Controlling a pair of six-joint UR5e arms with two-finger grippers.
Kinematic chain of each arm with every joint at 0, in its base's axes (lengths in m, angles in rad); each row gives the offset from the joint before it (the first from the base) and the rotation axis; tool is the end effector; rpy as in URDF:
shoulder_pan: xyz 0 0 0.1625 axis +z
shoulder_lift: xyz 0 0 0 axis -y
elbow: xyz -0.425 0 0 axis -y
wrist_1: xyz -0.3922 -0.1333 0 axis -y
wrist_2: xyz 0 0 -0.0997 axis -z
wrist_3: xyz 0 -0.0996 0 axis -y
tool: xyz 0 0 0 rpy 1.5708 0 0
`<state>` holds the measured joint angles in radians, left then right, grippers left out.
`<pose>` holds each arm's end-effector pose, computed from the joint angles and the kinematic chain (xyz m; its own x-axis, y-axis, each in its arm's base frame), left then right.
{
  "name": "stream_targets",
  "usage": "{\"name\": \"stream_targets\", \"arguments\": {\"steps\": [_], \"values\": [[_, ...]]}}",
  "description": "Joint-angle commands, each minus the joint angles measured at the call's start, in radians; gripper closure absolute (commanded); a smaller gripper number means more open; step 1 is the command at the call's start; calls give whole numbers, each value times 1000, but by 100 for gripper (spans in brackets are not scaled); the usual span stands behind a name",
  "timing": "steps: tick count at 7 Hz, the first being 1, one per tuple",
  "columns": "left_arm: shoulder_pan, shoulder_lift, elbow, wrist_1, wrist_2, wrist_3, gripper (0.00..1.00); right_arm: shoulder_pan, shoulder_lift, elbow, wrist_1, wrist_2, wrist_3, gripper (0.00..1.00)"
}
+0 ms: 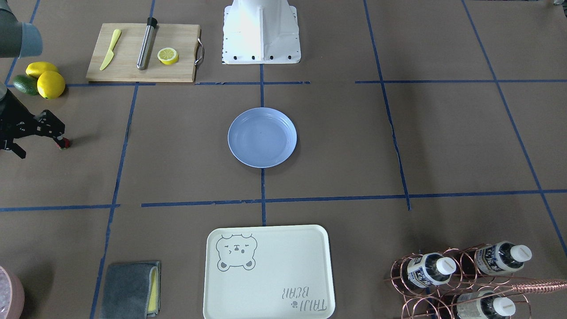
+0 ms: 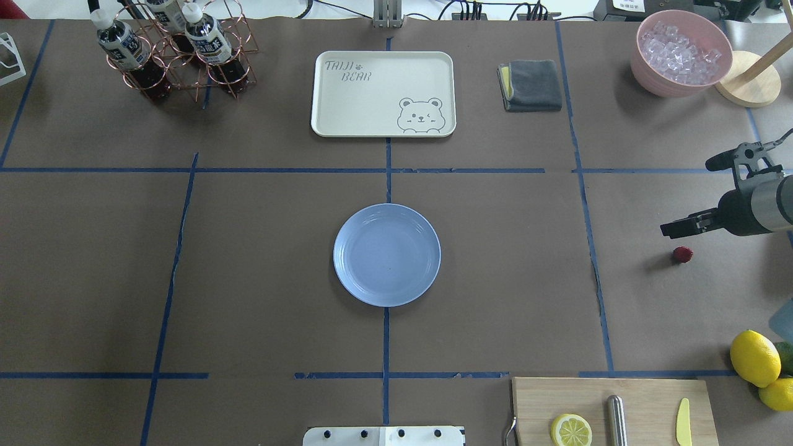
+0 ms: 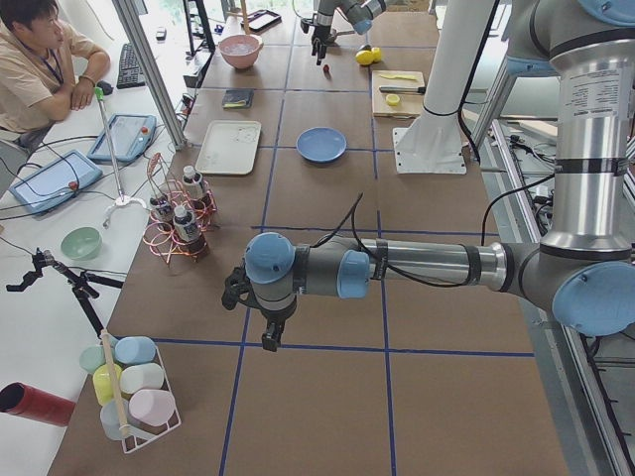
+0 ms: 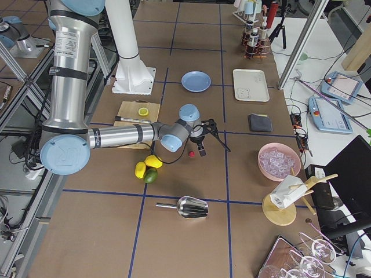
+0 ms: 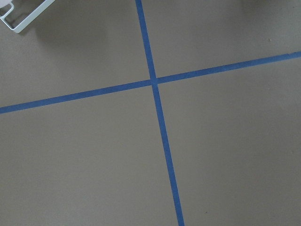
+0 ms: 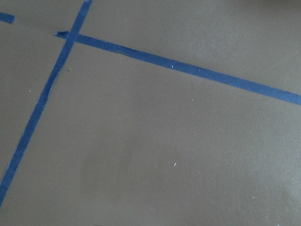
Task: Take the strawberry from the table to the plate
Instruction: 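Move the right gripper down over the red strawberry and grasp it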
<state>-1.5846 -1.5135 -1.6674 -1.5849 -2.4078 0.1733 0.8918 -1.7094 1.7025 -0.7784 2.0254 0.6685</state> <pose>-0.0658 -0.4698 0.6327 0.6625 0.2021 -0.7213 -0.1020 0.9783 0.1805 -0.2237 -0.4199 0.5789 0.6708 -0.2914 0.6820 0.0360 0.9313 0.3625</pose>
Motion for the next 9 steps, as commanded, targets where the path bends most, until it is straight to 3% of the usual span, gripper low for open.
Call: {"name": "stream_targets", "arguments": {"steps": [1, 2, 3, 4, 7, 8, 9], "values": [[0, -1, 0, -1, -4, 2, 0, -34, -30, -20, 38, -10, 5, 12], [0, -1, 0, -1, -4, 2, 0, -40, -32, -20, 41, -10, 2, 35], [0, -1, 0, -1, -5, 2, 0, -48, -32, -18, 41, -10, 0, 74], [0, -1, 0, -1, -5, 2, 0, -59, -32, -18, 41, -10, 2, 100], [0, -1, -2, -1, -5, 2, 0, -65, -15, 84, 19, -1, 13, 100], [0, -1, -2, -1, -5, 2, 0, -67, 55, 123, -70, -1, 55, 100], [2, -1, -3, -1, -5, 2, 0, -80, 209, 132, -228, -4, 110, 100]]}}
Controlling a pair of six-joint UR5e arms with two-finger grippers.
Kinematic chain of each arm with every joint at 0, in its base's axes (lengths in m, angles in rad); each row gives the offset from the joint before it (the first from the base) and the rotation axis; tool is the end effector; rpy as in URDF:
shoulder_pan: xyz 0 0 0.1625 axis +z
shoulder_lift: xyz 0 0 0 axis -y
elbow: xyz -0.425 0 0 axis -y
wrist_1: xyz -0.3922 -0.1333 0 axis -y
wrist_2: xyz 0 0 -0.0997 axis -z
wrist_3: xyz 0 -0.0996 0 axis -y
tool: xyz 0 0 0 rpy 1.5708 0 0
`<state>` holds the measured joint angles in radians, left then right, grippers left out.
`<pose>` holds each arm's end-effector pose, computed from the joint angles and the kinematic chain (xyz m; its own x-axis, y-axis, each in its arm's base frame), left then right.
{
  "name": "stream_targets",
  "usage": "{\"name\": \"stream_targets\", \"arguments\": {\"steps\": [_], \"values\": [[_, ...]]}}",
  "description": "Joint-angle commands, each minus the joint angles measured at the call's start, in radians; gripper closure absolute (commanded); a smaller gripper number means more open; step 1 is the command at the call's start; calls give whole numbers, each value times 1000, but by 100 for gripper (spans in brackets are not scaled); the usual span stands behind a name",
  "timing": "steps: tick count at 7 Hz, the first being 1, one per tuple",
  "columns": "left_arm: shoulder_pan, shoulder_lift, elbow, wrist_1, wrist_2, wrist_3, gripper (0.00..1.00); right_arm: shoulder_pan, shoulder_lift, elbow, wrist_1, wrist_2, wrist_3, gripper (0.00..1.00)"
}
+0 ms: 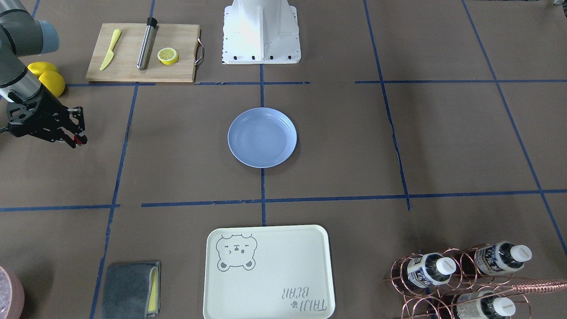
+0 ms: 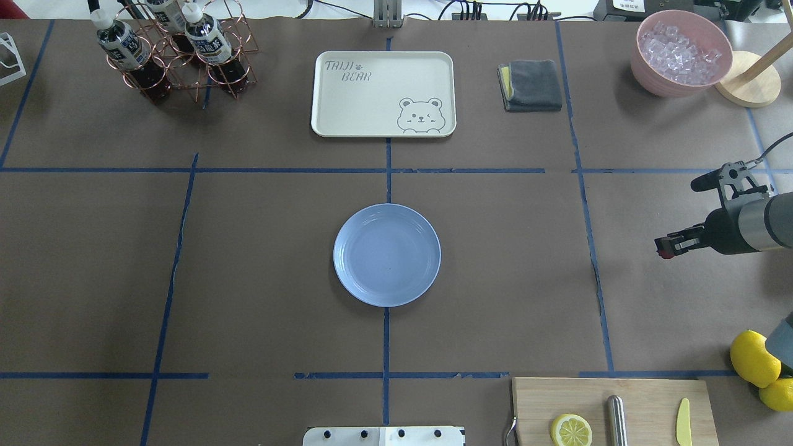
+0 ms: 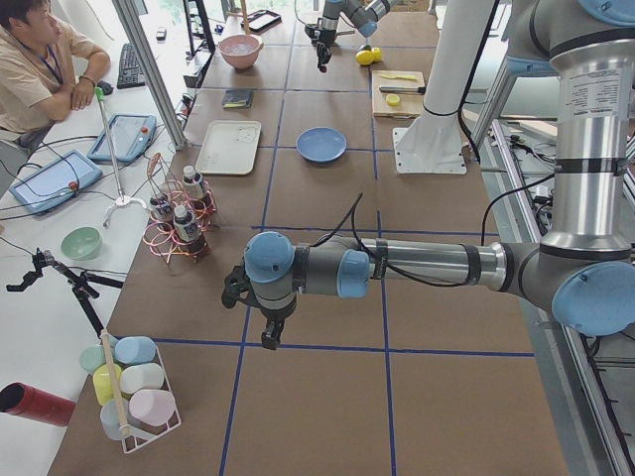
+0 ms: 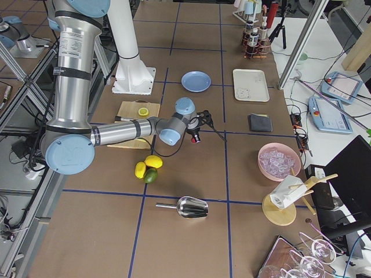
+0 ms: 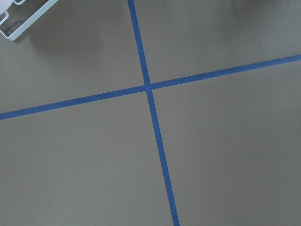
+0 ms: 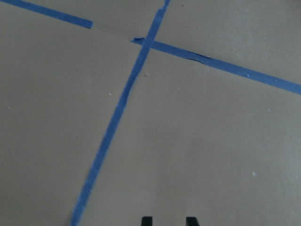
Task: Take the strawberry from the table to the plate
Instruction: 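Move the right gripper down over the red strawberry and grasp it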
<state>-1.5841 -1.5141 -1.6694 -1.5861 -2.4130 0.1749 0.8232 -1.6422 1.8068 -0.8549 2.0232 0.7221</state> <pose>-0.0652 -0.4703 0.6309 0.6585 0.2070 -0.7236 -0.1029 0.9772 0.1859 -0.2667 -0.4197 0.5023 0.6091 -0.3357 0.7185 0.0404 0.9179 0.3946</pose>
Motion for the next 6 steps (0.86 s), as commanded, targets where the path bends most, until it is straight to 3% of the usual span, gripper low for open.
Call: {"name": "stream_targets", "arguments": {"steps": [1, 2, 3, 6], "values": [[0, -1, -6, -2, 0, 2, 0, -36, 279, 28, -288, -6, 107, 100], [1, -3, -9, -2, 2, 2, 0, -89, 429, 22, -432, -32, 173, 100], [1, -11, -9, 0, 3, 2, 0, -170, 561, -7, -554, -129, 241, 100], [1, -17, -7, 0, 3, 2, 0, -338, 824, -267, -582, -331, 413, 100]]}}
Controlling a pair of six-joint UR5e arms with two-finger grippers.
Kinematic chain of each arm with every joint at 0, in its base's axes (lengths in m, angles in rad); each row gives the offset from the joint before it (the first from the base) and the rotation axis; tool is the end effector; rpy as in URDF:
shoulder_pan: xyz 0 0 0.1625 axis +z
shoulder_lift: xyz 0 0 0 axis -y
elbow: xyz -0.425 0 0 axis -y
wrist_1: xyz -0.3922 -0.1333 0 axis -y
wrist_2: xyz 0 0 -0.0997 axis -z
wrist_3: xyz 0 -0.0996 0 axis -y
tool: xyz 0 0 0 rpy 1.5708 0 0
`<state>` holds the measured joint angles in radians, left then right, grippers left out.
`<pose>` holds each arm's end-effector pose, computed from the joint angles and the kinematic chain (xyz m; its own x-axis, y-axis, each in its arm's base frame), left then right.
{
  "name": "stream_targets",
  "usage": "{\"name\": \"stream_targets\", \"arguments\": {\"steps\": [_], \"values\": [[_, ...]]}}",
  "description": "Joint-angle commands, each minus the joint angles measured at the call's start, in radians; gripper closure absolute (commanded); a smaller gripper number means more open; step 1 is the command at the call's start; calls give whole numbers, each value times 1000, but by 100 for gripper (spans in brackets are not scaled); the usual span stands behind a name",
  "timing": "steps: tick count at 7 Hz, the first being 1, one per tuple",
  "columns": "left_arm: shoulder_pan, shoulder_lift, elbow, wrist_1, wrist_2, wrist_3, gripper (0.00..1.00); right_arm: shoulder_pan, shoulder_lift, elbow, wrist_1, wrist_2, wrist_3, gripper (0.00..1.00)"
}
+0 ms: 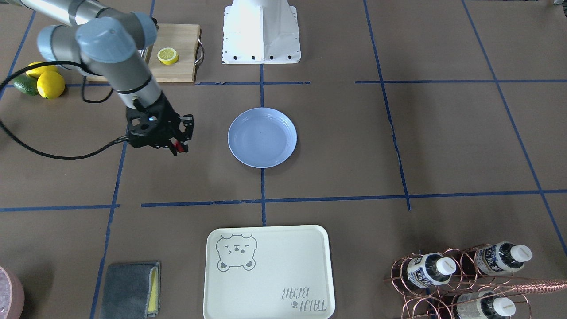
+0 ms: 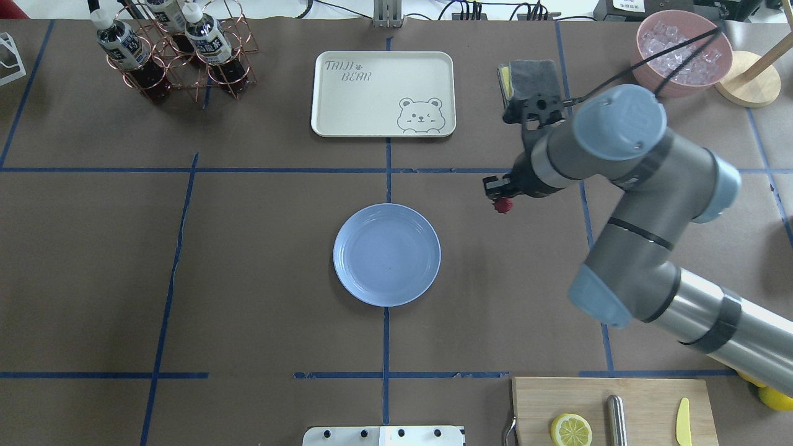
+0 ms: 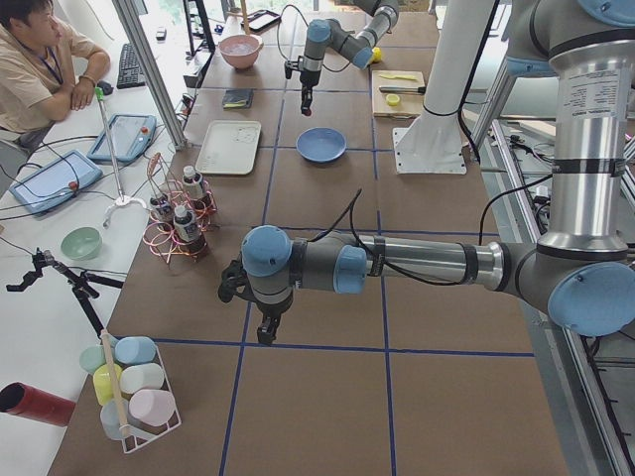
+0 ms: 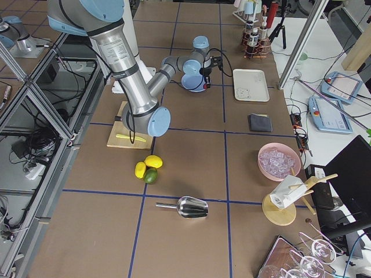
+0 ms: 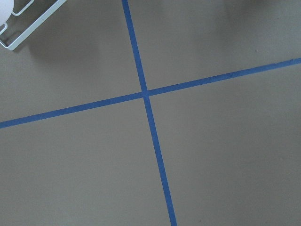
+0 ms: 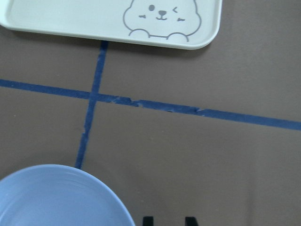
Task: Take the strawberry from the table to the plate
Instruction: 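Carry the strawberry with the right gripper over the blue plate and release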
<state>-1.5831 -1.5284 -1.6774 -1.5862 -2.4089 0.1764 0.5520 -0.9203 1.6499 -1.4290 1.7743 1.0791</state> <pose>-0.0651 -0.4773 0.6204 0.6613 0.2250 -0.7156 -0.1054 0.9724 0.2083 -0.5269 -0.4574 0.2258 0.6635 -0.1344 0.7360 -0.0779 0.9660 0.2466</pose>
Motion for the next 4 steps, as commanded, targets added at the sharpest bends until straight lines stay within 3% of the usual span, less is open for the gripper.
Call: {"name": "stream_targets", "arguments": {"steps": [1, 4], "values": [[0, -3, -1, 0, -2, 0, 0, -105, 128, -167, -7, -105, 94, 100], [2, -3, 2, 0, -2, 0, 0, -159, 135, -174, -16, -125, 111, 100]]}}
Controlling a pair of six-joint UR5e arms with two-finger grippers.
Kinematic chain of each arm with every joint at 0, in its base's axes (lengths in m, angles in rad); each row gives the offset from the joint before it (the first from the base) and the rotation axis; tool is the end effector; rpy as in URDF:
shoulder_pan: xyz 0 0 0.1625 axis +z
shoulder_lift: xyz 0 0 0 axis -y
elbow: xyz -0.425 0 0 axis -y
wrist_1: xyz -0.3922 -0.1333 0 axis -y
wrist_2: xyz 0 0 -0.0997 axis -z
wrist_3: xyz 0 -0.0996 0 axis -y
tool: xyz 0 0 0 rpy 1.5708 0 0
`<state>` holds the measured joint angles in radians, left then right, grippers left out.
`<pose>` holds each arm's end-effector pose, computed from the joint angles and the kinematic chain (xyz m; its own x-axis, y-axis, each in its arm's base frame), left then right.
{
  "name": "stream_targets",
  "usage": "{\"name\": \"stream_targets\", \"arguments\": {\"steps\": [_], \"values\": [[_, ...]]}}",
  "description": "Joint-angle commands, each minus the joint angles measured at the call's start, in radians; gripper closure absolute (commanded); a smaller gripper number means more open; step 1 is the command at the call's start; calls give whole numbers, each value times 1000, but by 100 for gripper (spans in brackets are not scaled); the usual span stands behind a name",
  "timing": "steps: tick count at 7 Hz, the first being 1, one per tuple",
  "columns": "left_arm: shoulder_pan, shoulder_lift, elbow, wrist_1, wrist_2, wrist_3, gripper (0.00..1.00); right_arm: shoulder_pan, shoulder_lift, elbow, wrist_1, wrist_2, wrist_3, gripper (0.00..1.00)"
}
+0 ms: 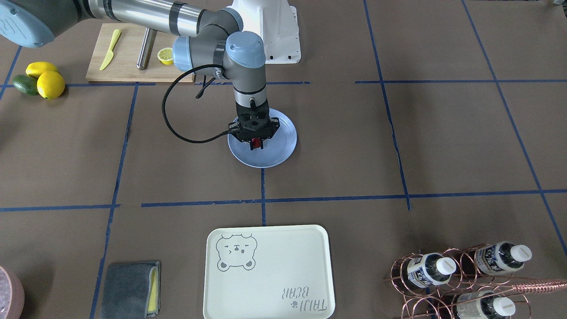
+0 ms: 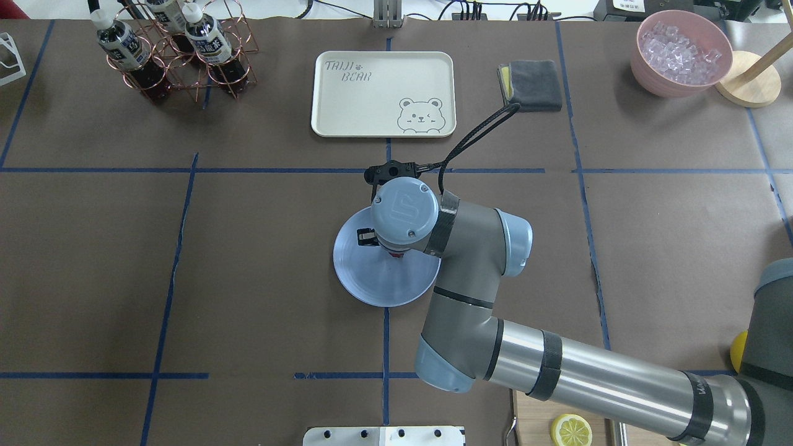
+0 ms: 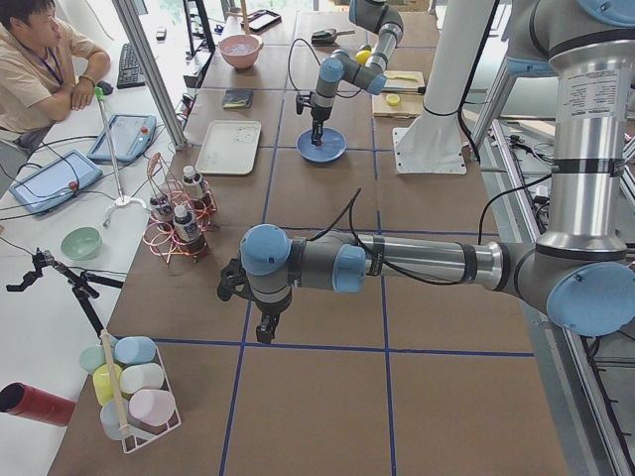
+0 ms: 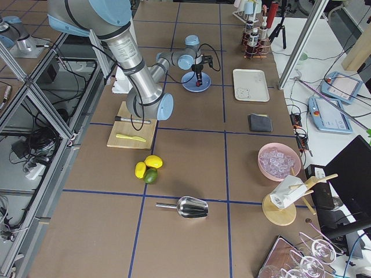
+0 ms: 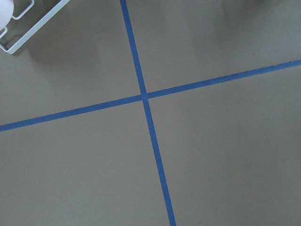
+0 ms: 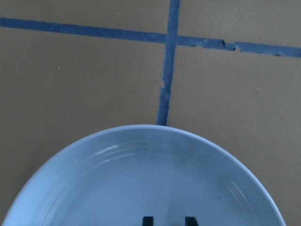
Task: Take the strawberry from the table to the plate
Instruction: 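Carry the strawberry with the right gripper over the blue plate and release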
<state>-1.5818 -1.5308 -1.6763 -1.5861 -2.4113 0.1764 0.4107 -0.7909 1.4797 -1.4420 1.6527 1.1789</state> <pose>-0.0644 -0.4784 0.6197 0.6593 0.2269 -0.7169 -0.1064 0.9719 0.2098 -0.6306 -0.4111 0.2105 0.7106 -0.1057 0.6956 -0.0777 0.9708 0.2269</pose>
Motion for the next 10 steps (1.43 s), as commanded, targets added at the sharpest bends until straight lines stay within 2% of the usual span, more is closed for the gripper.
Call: {"name": "stream_targets", "arguments": {"steps": [1, 3, 4, 5, 7, 8, 10], "values": [[0, 0, 1, 0, -2, 0, 0, -21, 15, -2, -23, -4, 13, 100], [0, 1, 3, 0, -2, 0, 0, -24, 18, -2, -29, -4, 11, 100], [0, 1, 4, 0, -2, 0, 0, -24, 25, -2, -29, -5, 11, 7], [0, 1, 6, 0, -2, 0, 0, -23, 27, 10, -28, -11, 11, 0], [0, 1, 3, 0, 0, 0, 0, 40, 16, 37, -29, 14, -11, 0], [0, 1, 3, 0, 3, 6, 0, 128, 1, 40, -26, 109, -65, 0], [0, 4, 10, 0, 11, 8, 0, 340, -129, 85, -14, 287, -363, 0]]}}
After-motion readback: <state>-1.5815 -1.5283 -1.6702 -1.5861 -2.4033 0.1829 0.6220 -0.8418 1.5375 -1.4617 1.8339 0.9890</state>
